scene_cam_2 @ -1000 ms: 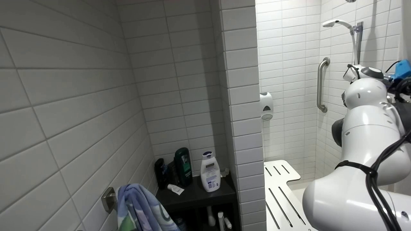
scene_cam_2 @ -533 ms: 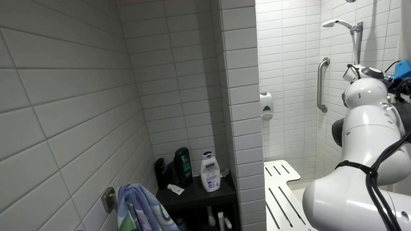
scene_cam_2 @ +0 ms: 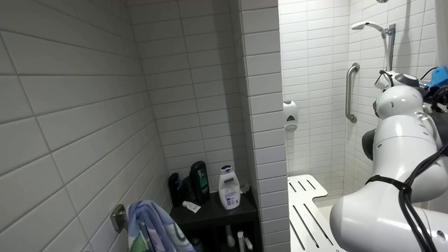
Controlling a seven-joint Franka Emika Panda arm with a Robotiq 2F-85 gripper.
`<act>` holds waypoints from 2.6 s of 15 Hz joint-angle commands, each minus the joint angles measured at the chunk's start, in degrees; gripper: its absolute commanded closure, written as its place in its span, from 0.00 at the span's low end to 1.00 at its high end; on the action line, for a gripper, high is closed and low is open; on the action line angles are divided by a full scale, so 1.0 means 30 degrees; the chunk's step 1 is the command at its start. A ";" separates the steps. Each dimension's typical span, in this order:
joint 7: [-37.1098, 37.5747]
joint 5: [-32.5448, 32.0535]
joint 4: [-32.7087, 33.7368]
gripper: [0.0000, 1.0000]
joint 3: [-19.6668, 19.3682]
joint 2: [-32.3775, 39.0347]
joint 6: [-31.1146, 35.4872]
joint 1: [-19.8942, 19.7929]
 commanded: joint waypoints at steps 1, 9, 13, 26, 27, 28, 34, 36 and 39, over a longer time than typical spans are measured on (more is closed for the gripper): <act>-0.0073 0.0620 0.0309 0.55 0.0404 0.0146 -0.0124 -0.0351; -0.0122 0.1449 0.0411 0.51 0.0509 0.0262 -0.0037 -0.0719; -0.0159 0.1613 0.0437 0.73 0.0461 0.0272 -0.0052 -0.0734; 0.0373 0.1987 0.0523 1.00 0.0617 0.0185 -0.0231 -0.0767; 0.0497 0.2252 0.0482 1.00 0.0707 0.0138 -0.0498 -0.0728; 0.0555 0.2469 0.0467 1.00 0.0701 0.0137 -0.0687 -0.0680; 0.0459 0.2923 0.0572 0.81 0.0527 0.0373 -0.0924 -0.0608; 0.0477 0.2933 0.0573 0.74 0.0531 0.0373 -0.0937 -0.0608; 0.0496 0.2934 0.0574 0.74 0.0532 0.0373 -0.0944 -0.0607</act>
